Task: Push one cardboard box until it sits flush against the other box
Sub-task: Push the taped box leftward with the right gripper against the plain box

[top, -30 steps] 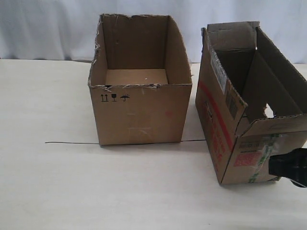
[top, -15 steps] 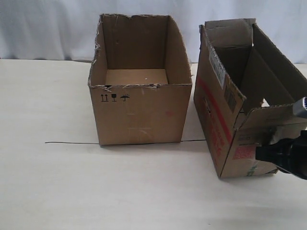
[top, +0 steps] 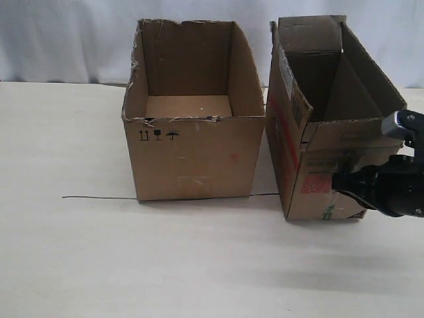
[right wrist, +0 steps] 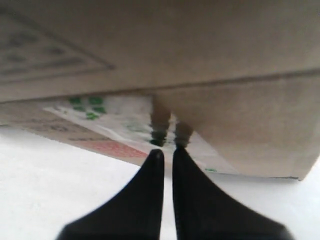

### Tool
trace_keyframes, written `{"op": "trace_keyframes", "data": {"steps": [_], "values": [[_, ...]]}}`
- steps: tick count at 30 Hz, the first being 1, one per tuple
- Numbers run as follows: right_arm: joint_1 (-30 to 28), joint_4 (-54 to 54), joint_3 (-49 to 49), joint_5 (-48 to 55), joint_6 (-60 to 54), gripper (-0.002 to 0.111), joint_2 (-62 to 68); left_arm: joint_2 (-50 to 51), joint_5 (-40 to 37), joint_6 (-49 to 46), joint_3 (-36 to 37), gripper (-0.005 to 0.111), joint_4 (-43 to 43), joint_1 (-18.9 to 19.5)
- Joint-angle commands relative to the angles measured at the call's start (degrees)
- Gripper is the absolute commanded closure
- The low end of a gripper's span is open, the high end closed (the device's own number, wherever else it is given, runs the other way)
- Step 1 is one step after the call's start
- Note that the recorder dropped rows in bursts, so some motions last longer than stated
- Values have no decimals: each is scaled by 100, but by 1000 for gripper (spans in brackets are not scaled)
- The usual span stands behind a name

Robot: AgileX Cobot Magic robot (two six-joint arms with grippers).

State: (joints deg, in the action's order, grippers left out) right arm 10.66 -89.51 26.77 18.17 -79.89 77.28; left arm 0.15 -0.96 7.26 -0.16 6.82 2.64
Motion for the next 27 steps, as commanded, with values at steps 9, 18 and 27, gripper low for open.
{"op": "trace_keyframes", "data": {"steps": [9, 18, 27], "values": [[13, -110, 803, 325, -199, 103, 1144, -15, 5, 14, 16, 107, 4, -4], [13, 272, 1036, 814, 40, 103, 1073, -15, 5, 14, 16, 107, 4, -4], [-1, 4835, 1146, 1386, 4470, 103, -2474, -15, 5, 14, 16, 107, 4, -4]]}}
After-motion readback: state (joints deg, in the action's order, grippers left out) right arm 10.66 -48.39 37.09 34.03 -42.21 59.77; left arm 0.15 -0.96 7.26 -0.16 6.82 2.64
